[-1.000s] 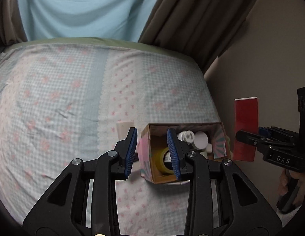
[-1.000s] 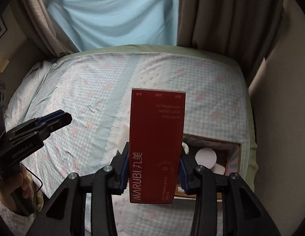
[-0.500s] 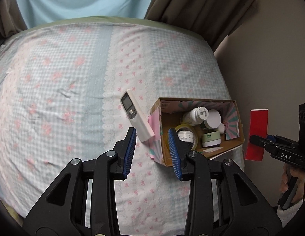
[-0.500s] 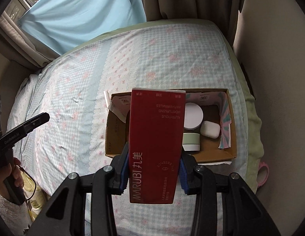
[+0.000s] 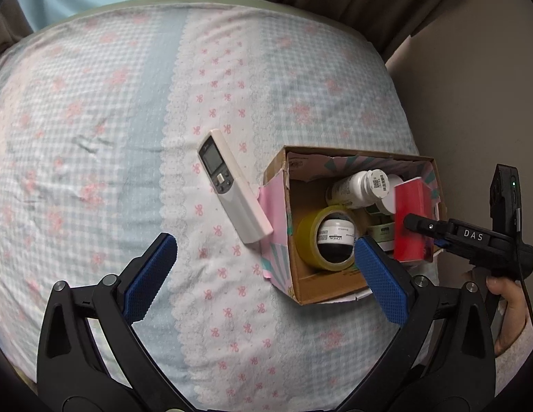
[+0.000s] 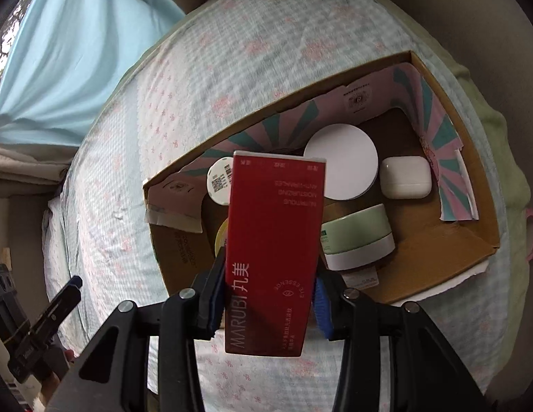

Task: Organize rigid objects
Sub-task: 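Open the right tool to drop the red box into the box, then lift the white remote with the left tool and set it down beside the box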

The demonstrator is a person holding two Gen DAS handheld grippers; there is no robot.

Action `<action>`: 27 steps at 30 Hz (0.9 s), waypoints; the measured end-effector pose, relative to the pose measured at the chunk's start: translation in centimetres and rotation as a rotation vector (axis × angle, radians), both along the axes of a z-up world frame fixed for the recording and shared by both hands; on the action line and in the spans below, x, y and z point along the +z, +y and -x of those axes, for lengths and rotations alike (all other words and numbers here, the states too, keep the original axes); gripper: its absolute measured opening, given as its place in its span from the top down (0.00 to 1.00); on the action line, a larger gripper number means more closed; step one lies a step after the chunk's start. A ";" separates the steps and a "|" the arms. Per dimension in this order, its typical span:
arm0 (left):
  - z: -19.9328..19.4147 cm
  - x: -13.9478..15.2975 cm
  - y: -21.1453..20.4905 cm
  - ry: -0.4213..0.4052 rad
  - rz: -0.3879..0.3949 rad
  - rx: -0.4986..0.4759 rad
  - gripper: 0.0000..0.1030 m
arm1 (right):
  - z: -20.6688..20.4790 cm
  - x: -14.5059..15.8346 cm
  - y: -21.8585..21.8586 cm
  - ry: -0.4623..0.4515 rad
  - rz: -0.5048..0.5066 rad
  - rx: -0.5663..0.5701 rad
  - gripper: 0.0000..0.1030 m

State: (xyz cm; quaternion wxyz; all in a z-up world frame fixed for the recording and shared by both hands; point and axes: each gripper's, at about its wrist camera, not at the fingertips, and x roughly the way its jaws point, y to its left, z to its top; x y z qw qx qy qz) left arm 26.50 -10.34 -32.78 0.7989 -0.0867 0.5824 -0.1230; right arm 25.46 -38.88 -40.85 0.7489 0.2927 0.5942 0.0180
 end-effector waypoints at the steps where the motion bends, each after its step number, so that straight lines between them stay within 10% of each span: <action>1: -0.2 -0.3 0.2 0.009 0.007 0.010 0.00 | 0.0 0.0 -0.3 -0.019 -0.024 -0.027 0.40; 2: -0.5 -0.5 0.5 0.016 0.016 0.022 0.00 | 0.2 0.2 -0.4 -0.030 -0.038 -0.052 0.15; 4: -1.0 -0.8 1.0 0.027 0.031 0.044 0.00 | 0.3 0.7 -0.6 -0.040 -0.012 -0.067 0.00; 27: -6.3 -4.7 4.6 0.109 0.107 0.183 0.00 | -1.4 3.3 3.3 -0.125 0.143 0.159 0.00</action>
